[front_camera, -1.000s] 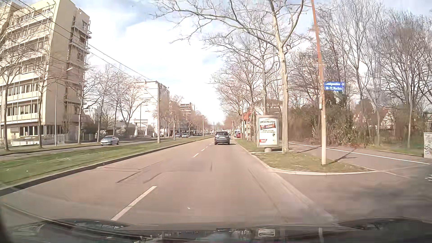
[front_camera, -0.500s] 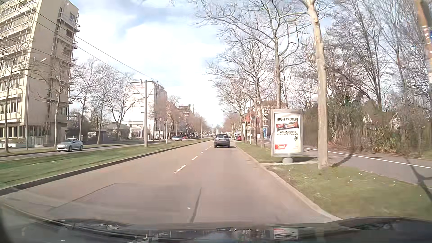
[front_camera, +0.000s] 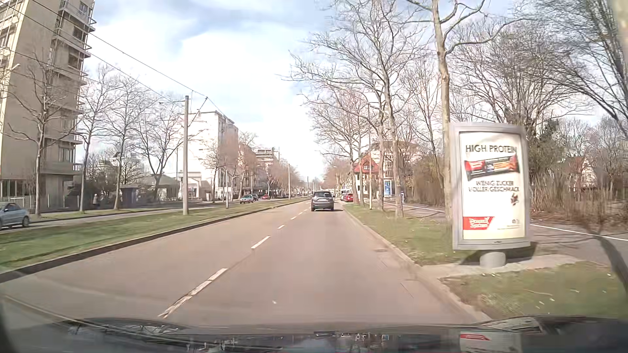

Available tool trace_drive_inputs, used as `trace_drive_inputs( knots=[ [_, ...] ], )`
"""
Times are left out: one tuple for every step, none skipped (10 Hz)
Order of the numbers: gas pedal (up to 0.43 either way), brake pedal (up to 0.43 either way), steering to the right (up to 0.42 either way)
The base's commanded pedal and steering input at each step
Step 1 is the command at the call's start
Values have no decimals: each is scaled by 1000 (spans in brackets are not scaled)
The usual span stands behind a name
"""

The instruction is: Follow the waypoints while adhering to traffic rules and regulations

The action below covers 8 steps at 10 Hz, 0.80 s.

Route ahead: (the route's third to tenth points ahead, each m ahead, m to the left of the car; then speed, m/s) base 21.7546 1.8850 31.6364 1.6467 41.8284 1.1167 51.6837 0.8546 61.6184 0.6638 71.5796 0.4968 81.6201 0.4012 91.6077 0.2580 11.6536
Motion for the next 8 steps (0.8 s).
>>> trace_drive_inputs(
  knots=[
    [47,0,5],
    [20,0,3],
    [20,0,2],
    [20,0,0],
    [20,0,0],
    [28,0,0],
    [28,0,0],
    [39,0,0]
  ],
)
